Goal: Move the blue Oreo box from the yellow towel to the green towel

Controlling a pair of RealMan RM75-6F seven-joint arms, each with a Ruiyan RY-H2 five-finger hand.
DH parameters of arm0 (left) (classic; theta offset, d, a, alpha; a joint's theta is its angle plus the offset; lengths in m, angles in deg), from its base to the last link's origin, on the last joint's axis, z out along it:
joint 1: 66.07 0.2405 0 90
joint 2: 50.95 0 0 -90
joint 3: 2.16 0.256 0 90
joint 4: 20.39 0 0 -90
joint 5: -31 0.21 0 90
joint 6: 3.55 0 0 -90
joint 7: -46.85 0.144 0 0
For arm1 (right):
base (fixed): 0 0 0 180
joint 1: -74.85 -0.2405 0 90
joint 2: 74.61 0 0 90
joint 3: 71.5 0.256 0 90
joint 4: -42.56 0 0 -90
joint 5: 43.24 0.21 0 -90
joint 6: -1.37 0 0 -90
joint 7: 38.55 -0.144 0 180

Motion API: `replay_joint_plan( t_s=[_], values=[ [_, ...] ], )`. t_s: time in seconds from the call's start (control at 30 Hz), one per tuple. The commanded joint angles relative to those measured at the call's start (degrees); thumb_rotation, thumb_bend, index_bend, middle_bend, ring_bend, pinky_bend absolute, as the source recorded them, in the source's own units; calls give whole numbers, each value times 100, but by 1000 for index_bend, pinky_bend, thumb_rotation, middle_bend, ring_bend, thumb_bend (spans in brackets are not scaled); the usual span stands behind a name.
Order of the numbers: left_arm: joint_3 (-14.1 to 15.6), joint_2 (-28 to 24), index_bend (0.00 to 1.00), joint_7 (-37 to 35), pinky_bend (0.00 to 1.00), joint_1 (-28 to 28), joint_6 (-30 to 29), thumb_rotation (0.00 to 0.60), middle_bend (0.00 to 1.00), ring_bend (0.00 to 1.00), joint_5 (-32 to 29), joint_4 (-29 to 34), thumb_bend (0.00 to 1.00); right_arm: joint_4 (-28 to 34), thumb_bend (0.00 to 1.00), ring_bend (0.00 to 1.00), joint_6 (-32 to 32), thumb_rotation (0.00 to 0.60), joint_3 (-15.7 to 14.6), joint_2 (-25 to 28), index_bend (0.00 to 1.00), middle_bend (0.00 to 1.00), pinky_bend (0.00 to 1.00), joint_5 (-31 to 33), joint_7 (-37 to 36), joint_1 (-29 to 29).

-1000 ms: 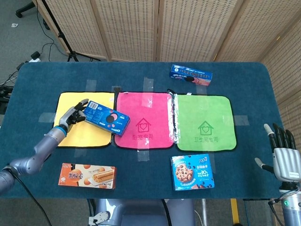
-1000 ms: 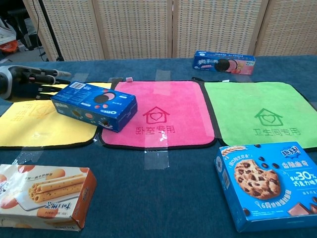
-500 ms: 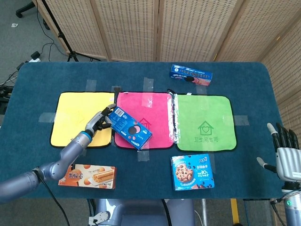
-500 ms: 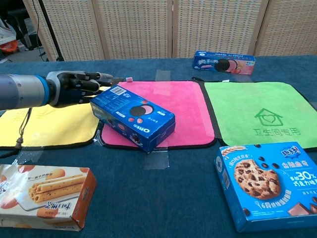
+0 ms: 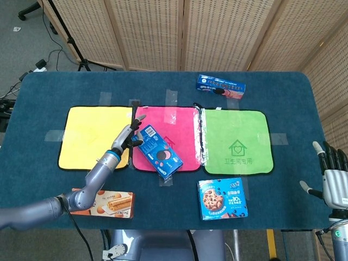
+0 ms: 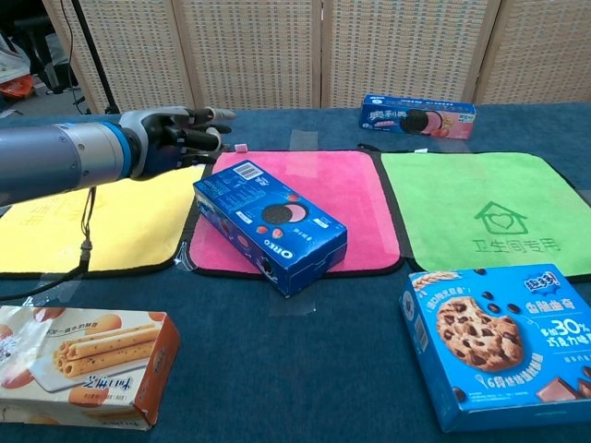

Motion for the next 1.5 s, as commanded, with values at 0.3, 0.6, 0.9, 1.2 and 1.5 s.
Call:
replay_joint_plan(
  t_s=[0.3, 0.6, 0.9, 1.2, 1.5],
  values=[
    [554, -1271, 0, 1265, 0, 962, -1798, 600, 0, 0, 1807, 626, 0, 61, 4, 0, -22, 600, -163, 329, 8, 0, 0, -1277, 219, -579],
    [1270, -2292, 0, 1838, 0, 2071, -3221, 600, 0, 0, 2854, 911, 0, 727, 571, 0, -1441, 600, -74, 914, 180, 5, 0, -1921, -50, -1882],
    [1629, -2782, 0, 2322, 0, 3244, -4522, 600, 0, 0, 2873, 1462, 0, 1099, 1000, 0, -3095, 600, 125, 263, 277, 100, 3, -2540, 512, -3593],
    [1596, -2832, 0, 2145, 0, 3535, -4683, 600, 0, 0, 2895, 1471, 0, 1132, 1000, 32, -4269, 600, 217, -915, 345, 192, 64, -2516, 1211, -4675],
    [1494, -2864, 0, 2027, 0, 3606, -4538, 600, 0, 0, 2888, 1417, 0, 122, 1000, 34, -5120, 600, 777, -2427, 345, 187, 77, -1656, 2151, -5616]
  ],
)
